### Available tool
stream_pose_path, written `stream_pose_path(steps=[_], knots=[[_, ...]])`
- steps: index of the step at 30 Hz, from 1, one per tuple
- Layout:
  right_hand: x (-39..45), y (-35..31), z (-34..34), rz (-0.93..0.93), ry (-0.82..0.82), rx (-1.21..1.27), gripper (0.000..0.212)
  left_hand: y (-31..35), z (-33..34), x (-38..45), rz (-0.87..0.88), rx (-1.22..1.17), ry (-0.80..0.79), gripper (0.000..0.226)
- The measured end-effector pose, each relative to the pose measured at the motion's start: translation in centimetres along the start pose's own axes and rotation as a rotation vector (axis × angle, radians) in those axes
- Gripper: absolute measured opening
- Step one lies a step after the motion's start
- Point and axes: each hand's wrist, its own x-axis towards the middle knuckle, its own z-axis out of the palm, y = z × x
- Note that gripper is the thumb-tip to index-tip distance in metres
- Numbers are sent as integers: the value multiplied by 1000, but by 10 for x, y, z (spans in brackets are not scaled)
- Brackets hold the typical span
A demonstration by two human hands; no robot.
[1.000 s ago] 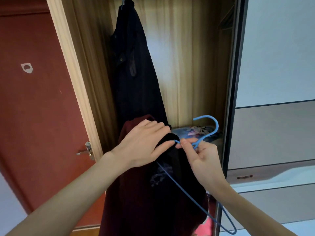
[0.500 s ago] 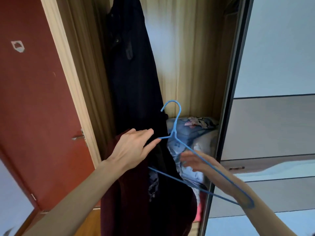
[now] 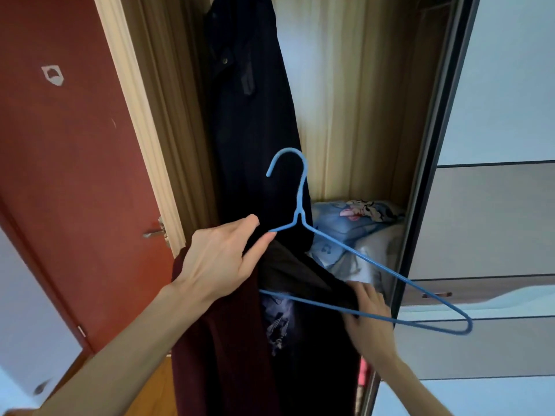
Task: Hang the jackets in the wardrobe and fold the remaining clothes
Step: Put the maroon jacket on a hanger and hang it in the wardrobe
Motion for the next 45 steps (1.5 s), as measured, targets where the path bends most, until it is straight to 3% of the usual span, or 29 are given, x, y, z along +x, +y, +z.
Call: stream_pose_path(steps=[5, 13, 18, 21, 25, 28, 32, 34, 39, 42, 45], knots=[[56, -3, -59, -62, -54, 20, 42, -24, -15, -14, -62, 78, -94, 41], [90, -53, -137, -196, 18, 33, 67, -44, -19, -26, -90, 316, -173, 43], [78, -92, -158, -360, 216, -293, 66, -29, -12, -12, -41, 434, -174, 37], [72, -111, -162, -461, 248, -447, 57, -14, -12, 3, -76, 465, -152, 38], [57, -136, -153, -516, 225, -418, 49, 22, -21, 19, -140, 398, -70, 34], [54, -142, -149, -526, 177, -219, 52, 41, -32, 23, -166, 331, -4, 37], [67, -105, -163, -674, 137, -176, 47, 41, -43, 21, -153, 293, 66, 40], [68, -92, -163, -607, 41, -172, 50, 41, -42, 21, -144, 270, 92, 40], [67, -94, -149, -626, 99, -223, 50, 39, -25, 19, -70, 177, 71, 38], [70, -94, -146, -605, 94, -240, 62, 29, -21, 13, -68, 81, 48, 35], [66, -95, -147, -593, 105, -144, 63, 19, -18, 3, -68, -17, -35, 40]])
